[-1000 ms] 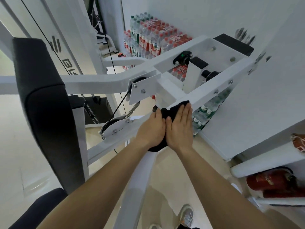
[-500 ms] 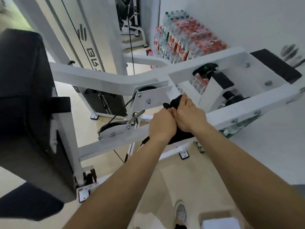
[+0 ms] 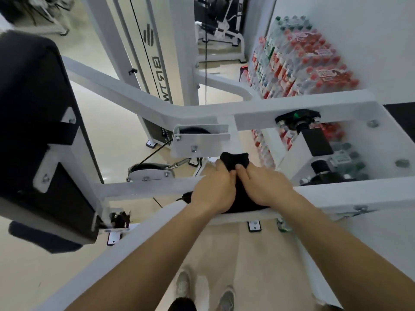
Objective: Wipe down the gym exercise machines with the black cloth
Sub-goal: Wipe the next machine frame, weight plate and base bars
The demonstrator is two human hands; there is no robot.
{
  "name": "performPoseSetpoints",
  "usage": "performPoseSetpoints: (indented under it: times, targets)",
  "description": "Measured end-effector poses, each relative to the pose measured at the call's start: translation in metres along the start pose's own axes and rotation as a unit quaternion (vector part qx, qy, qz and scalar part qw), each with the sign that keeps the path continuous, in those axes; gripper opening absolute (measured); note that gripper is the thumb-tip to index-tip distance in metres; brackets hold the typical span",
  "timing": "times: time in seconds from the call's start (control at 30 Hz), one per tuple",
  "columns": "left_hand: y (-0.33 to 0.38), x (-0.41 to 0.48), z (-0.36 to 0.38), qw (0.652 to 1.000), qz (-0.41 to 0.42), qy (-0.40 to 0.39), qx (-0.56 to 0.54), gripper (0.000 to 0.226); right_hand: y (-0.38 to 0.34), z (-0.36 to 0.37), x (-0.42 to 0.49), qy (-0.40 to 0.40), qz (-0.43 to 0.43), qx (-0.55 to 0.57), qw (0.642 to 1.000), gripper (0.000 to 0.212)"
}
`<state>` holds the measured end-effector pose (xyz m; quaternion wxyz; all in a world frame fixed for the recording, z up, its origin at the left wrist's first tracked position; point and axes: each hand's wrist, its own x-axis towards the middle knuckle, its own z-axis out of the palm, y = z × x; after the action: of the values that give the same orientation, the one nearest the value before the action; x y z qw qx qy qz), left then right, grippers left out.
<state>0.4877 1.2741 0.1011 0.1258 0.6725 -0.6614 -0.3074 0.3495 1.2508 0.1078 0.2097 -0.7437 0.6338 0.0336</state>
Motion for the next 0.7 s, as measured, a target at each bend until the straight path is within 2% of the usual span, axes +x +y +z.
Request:
performPoseSetpoints:
  times: [0.1,0.23,0.37,0.5,0.6,0.67,0.7]
  targets:
    - [0.013,0.018,0.000,0.996,-0.058,0.023,-0.060,0.040,-0.008,-0.006,0.018,-0.010,0.021,0.093,0.995,0.055]
    - [0.030,0.042,-0.006,0.973,-0.130,0.049,-0.185,0.041,-0.016,-0.011,0.050,0.008,0.062,0.242,0.968,0.058]
    - [0.031,0.040,-0.010,0.978,-0.124,0.045,-0.165,0.043,-0.018,-0.011,0.051,0.013,0.042,0.282,0.958,0.053]
    - [0.017,0.020,-0.013,0.998,-0.033,-0.005,-0.049,0.044,-0.010,-0.012,0.028,-0.039,0.023,0.182,0.982,0.056]
    - [0.005,-0.009,-0.012,0.991,0.037,-0.031,0.128,0.042,-0.003,-0.011,0.000,-0.087,-0.039,-0.003,0.995,0.046]
    - [0.000,-0.028,-0.013,0.971,0.095,-0.028,0.218,0.039,0.000,-0.008,-0.016,-0.065,-0.070,-0.071,0.993,0.032]
    - [0.000,-0.034,-0.015,0.972,0.097,-0.024,0.211,0.036,-0.001,-0.008,-0.022,-0.047,-0.075,-0.080,0.993,0.026]
